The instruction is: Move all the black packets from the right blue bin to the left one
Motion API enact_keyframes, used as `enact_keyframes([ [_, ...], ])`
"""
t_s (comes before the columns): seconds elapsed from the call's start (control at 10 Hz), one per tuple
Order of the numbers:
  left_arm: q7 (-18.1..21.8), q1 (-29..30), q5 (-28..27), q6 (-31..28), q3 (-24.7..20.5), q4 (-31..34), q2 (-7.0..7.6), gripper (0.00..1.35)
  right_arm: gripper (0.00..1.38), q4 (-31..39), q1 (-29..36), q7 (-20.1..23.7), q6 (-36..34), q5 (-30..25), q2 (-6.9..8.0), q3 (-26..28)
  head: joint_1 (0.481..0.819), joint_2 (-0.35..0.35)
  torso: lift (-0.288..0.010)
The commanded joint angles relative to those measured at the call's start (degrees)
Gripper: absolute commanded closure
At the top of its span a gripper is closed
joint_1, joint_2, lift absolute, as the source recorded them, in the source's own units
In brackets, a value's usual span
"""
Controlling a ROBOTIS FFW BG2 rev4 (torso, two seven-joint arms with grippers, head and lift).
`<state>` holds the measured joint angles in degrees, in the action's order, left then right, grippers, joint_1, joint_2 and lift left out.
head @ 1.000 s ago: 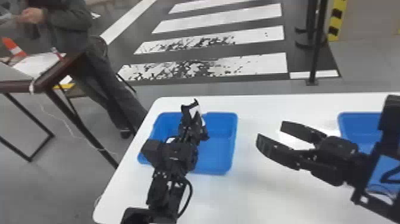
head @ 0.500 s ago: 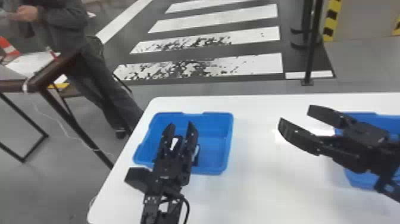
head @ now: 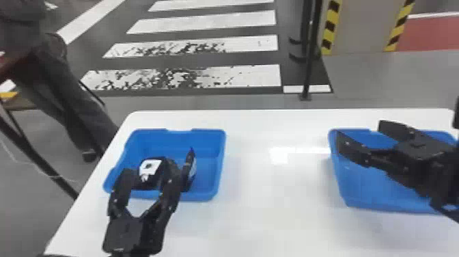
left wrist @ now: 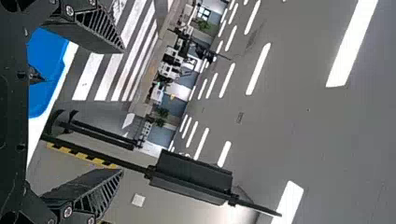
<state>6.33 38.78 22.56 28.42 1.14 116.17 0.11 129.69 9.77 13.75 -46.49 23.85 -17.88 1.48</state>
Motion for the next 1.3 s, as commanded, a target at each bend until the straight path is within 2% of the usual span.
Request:
enact_keyframes([
  [0.0, 0.18, 2.98, 0.52, -0.85, -0.23, 3.85, -0.26, 0.12, 0.07, 0.88, -0.5, -1.18, -7.51, -2.14, 0.31, 2.75, 0.695, 0.125, -0.14],
  [0.1, 0.62, 4.11, 0.75, -1.28, -0.69, 4.84, -0.26, 0.12, 0.07, 0.32, -1.06, -1.71, -9.62, -5.11, 0.48, 4.35, 0.695, 0.09, -0.14],
  [0.4, 1.14, 4.39, 0.75, -1.98, -0.91, 5.26, -0.26, 0.12, 0.07, -8.12, -4.86, -1.27, -9.62, -7.74, 0.39, 8.0, 0.695, -0.014, -0.14],
  [0.7, 1.58, 3.97, 0.75, -2.26, -0.91, 5.26, -0.26, 0.13, 0.07, -15.01, -9.21, -1.36, -10.46, -11.85, 0.39, 8.69, 0.695, -0.077, -0.14],
  [1.2, 1.85, 3.69, 0.87, -2.26, -1.14, 5.26, -0.26, 0.13, 0.07, -21.34, -9.64, -1.27, -10.88, -13.22, -0.22, 9.14, 0.695, -0.138, -0.14],
])
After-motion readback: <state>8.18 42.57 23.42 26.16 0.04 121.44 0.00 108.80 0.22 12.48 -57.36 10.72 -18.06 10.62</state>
